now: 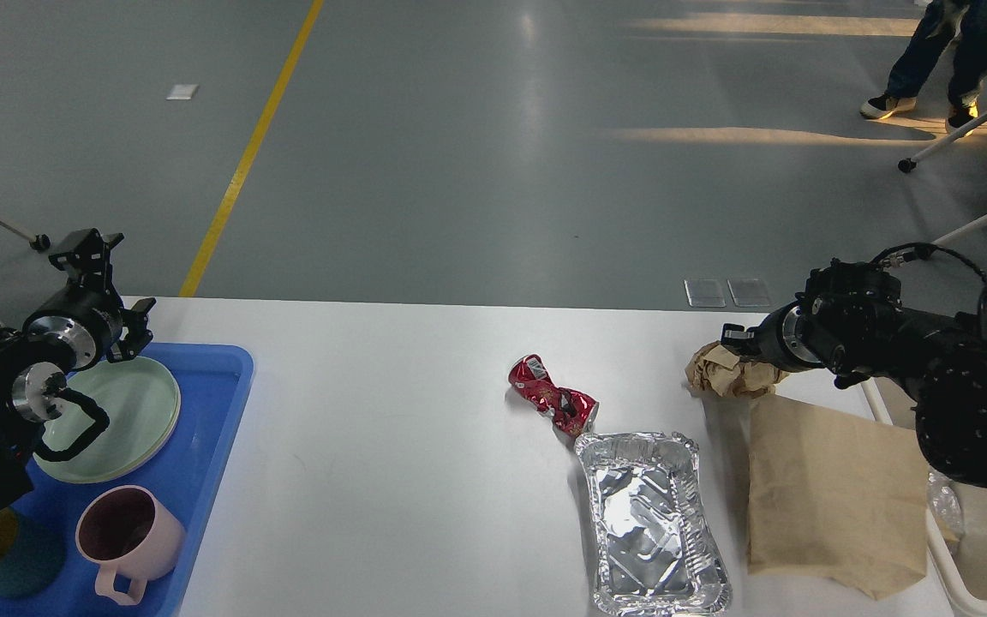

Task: Tidy desktop
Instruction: 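Close the right gripper on the crumpled paper and lift it, then carry the crumpled paper with the right gripper away past the bin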

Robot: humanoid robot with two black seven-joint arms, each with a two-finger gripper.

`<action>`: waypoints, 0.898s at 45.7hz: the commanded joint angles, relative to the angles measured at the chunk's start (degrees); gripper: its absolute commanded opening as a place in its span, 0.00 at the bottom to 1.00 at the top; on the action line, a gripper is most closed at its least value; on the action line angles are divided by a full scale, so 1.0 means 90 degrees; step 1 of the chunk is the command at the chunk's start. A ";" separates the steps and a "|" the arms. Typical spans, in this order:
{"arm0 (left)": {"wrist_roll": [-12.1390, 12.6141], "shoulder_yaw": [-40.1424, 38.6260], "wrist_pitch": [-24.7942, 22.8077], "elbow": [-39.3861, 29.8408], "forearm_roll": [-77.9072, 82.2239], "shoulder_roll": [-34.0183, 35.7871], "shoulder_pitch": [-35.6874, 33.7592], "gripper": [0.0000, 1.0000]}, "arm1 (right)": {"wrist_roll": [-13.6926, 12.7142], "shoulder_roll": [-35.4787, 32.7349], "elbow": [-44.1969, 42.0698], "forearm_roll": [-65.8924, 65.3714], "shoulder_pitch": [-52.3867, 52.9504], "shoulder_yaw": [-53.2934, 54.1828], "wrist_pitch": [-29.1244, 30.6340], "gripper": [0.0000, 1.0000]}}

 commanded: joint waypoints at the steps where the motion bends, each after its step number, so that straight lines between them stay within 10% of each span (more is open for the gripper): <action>1: 0.0000 0.0000 -0.0003 0.0000 0.0000 0.0000 0.0000 0.96 | 0.0001 -0.0056 -0.0011 0.0013 0.0243 0.0004 -0.0001 0.00; 41: 0.0000 0.0000 0.0006 0.0000 0.0000 0.0000 0.0000 0.96 | 0.0010 -0.2018 0.0067 0.0023 0.1024 0.0023 0.0038 0.00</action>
